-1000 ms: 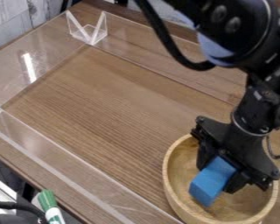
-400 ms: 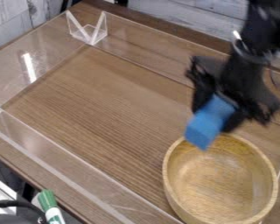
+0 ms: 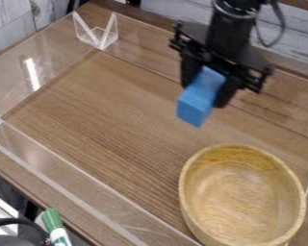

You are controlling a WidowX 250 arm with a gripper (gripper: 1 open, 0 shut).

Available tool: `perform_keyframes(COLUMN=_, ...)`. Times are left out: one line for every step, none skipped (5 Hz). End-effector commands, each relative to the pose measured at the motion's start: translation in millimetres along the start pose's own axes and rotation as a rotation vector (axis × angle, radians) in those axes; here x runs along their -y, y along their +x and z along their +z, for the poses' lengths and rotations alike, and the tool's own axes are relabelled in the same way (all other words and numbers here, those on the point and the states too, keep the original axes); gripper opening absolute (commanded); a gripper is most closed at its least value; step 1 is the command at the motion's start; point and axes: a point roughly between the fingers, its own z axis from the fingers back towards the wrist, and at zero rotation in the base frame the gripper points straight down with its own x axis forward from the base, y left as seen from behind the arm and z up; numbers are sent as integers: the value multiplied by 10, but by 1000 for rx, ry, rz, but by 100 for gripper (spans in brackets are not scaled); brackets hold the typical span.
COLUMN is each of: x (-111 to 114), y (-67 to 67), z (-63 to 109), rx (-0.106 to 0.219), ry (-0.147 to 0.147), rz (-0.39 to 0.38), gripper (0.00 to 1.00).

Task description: Remove the blue block from inside the brown bowl and put it on the table

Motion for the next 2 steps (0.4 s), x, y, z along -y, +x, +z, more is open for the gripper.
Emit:
perform_keyframes(x=97, y=-56, z=182, rx=70, ry=-10, rz=16, gripper=0)
perform_keyframes(x=120, y=-86, z=207, rx=80, ry=-7, rz=21, gripper=0)
